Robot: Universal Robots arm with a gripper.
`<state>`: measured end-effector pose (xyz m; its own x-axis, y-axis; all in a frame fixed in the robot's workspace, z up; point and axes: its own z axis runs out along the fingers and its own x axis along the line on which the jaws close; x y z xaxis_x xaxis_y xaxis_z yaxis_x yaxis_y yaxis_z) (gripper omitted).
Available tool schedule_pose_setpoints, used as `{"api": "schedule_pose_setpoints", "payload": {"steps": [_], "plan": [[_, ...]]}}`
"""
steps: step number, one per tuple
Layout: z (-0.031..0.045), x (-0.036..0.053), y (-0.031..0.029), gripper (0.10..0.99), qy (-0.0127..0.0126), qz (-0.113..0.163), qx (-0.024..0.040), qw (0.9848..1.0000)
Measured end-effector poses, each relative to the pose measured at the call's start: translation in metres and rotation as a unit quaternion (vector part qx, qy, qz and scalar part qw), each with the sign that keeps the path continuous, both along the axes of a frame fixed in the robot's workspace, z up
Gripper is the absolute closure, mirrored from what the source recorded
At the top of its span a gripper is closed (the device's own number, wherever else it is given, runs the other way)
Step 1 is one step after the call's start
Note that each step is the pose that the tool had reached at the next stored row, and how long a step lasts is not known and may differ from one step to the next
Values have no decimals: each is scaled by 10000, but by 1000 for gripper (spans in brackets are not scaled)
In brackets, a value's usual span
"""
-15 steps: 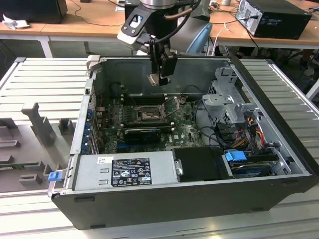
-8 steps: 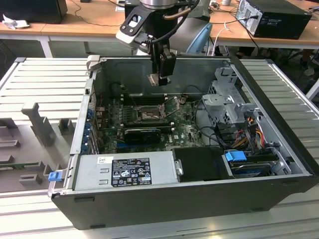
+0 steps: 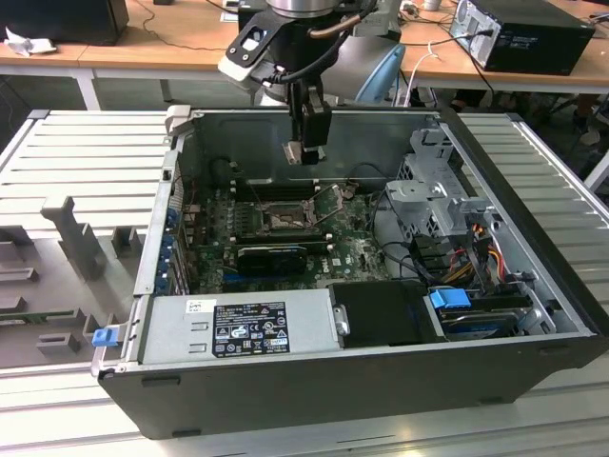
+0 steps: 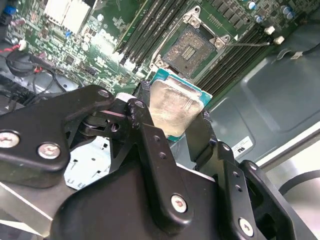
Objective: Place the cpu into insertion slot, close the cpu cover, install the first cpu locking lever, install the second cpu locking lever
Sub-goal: 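Place the cpu into insertion slot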
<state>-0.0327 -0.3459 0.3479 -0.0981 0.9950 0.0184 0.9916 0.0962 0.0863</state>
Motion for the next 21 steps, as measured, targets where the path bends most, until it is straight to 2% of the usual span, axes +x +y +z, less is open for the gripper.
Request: {"api": "schedule_pose_setpoints", "payload": {"steps": [3, 9, 21], "plan": [[-4, 0, 0, 561, 0, -285, -1, 9996], [-9, 0, 0, 561, 0, -619, 0, 9981], [-13, 0, 0, 561, 0, -1161, 0, 9932]]}}
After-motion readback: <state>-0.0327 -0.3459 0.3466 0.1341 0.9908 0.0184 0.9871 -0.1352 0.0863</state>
